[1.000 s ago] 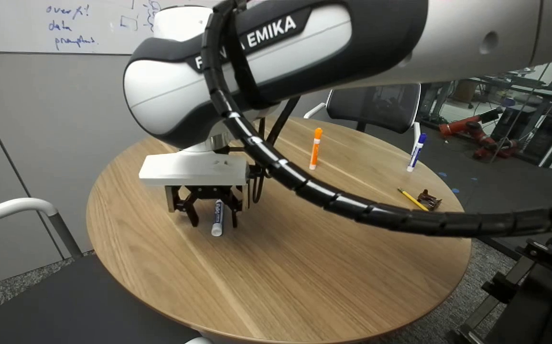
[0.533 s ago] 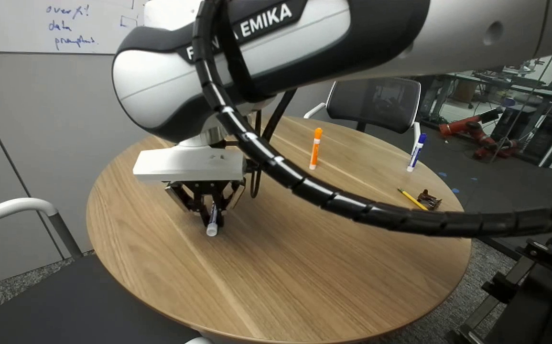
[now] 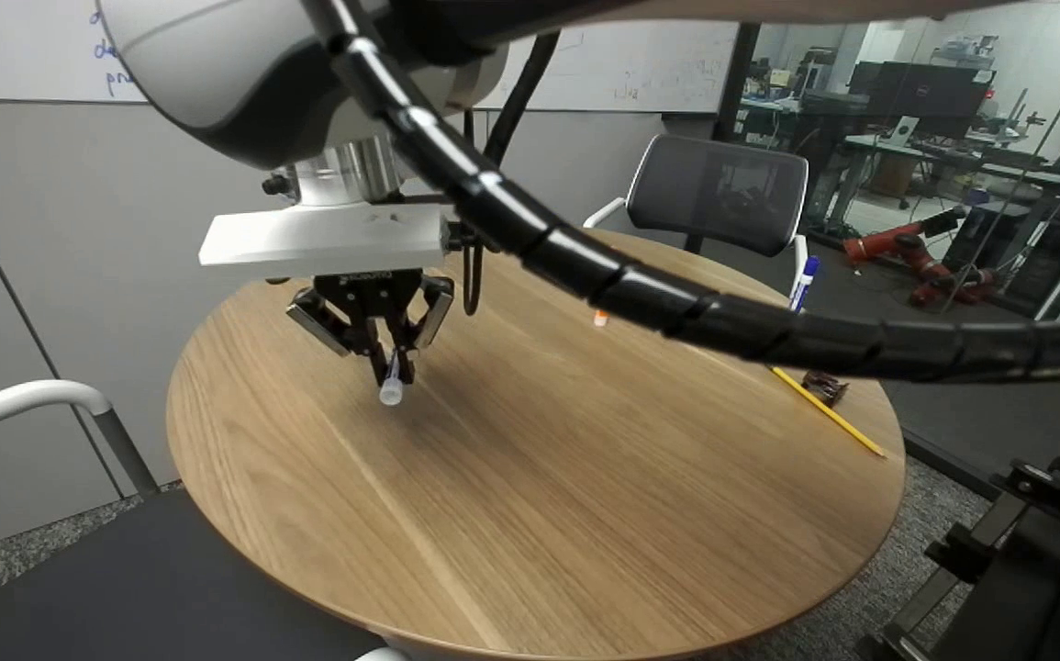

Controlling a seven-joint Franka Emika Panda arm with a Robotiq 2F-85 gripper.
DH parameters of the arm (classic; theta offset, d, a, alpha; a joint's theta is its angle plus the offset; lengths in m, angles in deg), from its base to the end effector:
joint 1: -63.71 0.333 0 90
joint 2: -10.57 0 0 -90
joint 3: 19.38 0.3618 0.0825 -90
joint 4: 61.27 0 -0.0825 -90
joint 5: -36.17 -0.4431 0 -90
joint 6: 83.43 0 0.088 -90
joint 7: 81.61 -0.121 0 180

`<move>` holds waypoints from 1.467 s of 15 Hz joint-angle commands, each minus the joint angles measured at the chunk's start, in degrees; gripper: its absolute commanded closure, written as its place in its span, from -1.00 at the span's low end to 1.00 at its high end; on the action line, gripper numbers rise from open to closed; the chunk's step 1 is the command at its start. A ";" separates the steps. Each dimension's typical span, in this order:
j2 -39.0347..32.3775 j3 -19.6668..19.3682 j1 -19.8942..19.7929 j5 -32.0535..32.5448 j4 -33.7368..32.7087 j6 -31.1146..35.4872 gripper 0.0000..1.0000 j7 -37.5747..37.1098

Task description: Bring the marker closer to the orange one

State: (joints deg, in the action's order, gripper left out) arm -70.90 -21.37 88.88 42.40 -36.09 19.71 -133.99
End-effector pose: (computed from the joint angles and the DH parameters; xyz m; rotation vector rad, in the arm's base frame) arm 0.8228 0.3622 0.1321 2.9172 -0.6724 0.0584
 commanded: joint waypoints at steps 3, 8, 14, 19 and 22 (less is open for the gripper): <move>-0.31 -0.57 -2.59 -0.21 1.31 -3.74 0.90 7.22; -3.65 -1.10 -5.06 -0.14 -0.20 -4.97 0.90 14.16; -3.60 -0.81 -8.75 -0.75 2.49 -4.63 0.90 19.73; -5.41 -1.00 -11.29 -1.16 -0.19 -8.58 0.90 24.49; -5.50 -1.12 -12.66 -1.10 -0.16 -10.54 0.06 26.79</move>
State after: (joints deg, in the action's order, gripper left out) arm -74.30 -22.29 77.71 42.07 -34.63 11.61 -110.10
